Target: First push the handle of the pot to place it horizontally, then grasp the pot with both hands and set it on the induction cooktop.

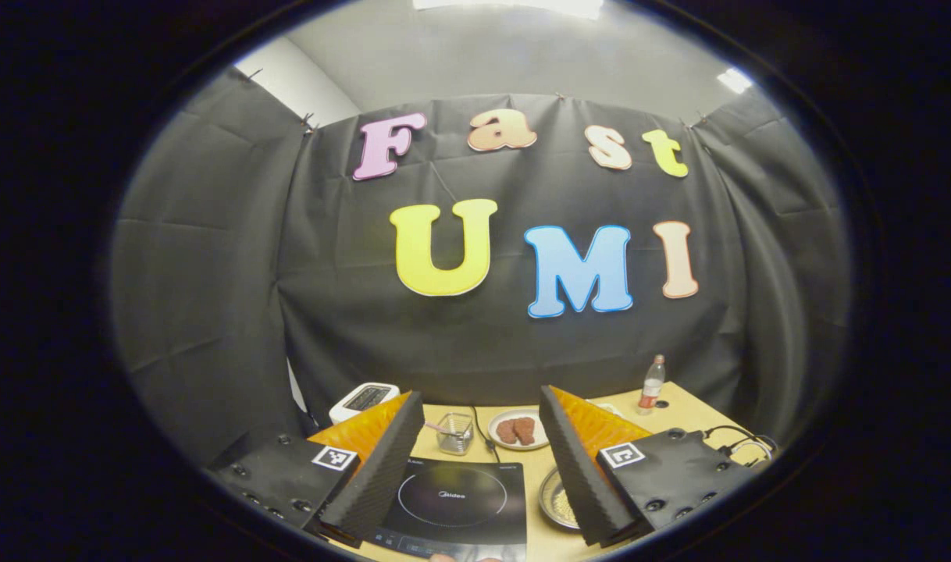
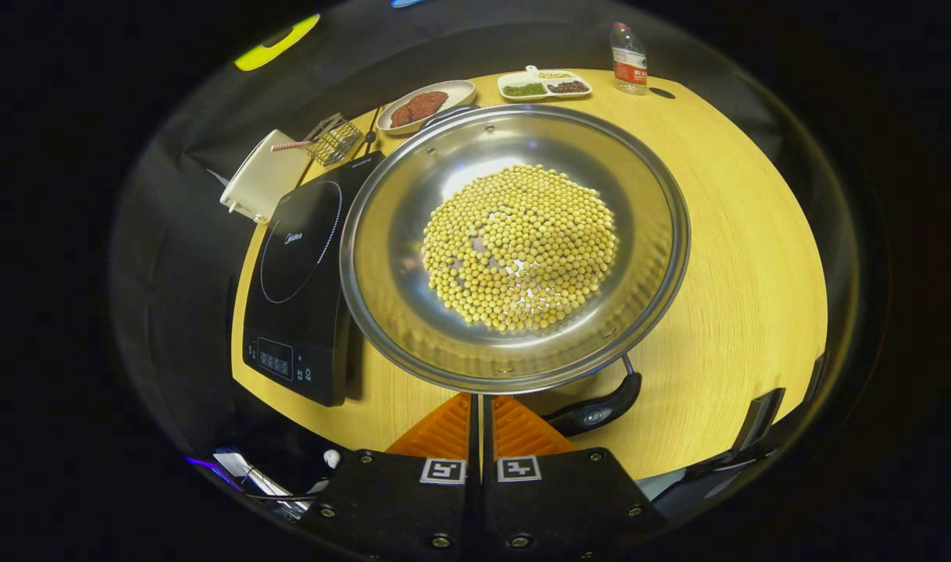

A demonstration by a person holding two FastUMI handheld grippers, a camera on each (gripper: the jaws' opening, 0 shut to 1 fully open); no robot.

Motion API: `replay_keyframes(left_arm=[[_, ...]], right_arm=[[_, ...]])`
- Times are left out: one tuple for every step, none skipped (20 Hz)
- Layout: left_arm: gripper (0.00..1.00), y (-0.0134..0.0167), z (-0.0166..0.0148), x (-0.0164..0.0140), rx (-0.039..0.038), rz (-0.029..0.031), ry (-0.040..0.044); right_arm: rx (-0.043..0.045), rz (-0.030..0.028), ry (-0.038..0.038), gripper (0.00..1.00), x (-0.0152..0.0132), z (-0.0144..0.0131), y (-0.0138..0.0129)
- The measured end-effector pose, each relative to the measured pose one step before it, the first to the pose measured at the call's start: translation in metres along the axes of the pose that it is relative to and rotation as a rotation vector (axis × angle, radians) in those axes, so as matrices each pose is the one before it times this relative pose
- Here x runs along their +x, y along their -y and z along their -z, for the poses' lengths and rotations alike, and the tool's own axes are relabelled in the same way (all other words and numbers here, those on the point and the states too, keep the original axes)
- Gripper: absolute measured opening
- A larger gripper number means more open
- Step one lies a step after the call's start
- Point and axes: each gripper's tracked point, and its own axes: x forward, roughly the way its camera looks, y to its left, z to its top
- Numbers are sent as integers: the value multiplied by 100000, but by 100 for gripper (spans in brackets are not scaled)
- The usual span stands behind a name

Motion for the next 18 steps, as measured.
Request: replay_keyframes(left_arm=[[97, 113, -38, 44, 137, 89, -16], [97, 174, 127, -41, 41, 40, -62], [98, 236, -33, -68, -204, 317, -73], [98, 308, 121, 16, -203, 336, -112], [98, 222, -9, -23, 148, 152, -233], [98, 245, 35, 22, 260, 169, -210], [99, 275, -67, 37, 154, 290, -154], [99, 271, -71, 22, 157, 254, 43], [99, 221, -147, -60, 206, 234, 99], [99, 250, -15, -102, 217, 325, 195], [99, 250, -106, -2, 311, 282, 172], [99, 227, -29, -79, 242, 186, 49], [99, 186, -23, 76, -6, 170, -80], [97, 274, 36, 35, -257, 223, -66], [97, 342, 57, 66, -490, 367, -229], [99, 302, 115, 164, -400, 265, -217], [99, 322, 13, 85, -37, 250, -275], [99, 510, 56, 60, 209, 518, -32]], right_arm=[[210, 464, -57, 1, -127, -45, 382], [157, 623, -32, 1, -24, 24, 422], [136, 769, 11, 0, -73, -64, 437], [-80, 574, 48, 1, -4, -6, 437], [-76, 445, 45, 1, -90, 1, 351], [-42, 463, -2, 1, -14, -82, 300], [-80, 504, 4, 1, -50, -95, 312], [-57, 422, 14, 1, 24, 19, 292], [-51, 280, 131, 1, -9, -111, 329], [97, 346, -47, 0, -82, 19, 336], [101, 451, 80, 1, -55, -160, 371], [-137, 365, 83, 1, -51, -49, 437], [-392, 403, 17, 1, -51, -163, 467], [-386, 703, 213, 0, -2, -82, 542], [-324, 848, 264, 0, -78, -151, 600], [-134, 727, 138, 0, -80, -95, 609], [376, 366, -137, 0, -31, -173, 566], [1126, -21, -487, 0, -38, -100, 355]])
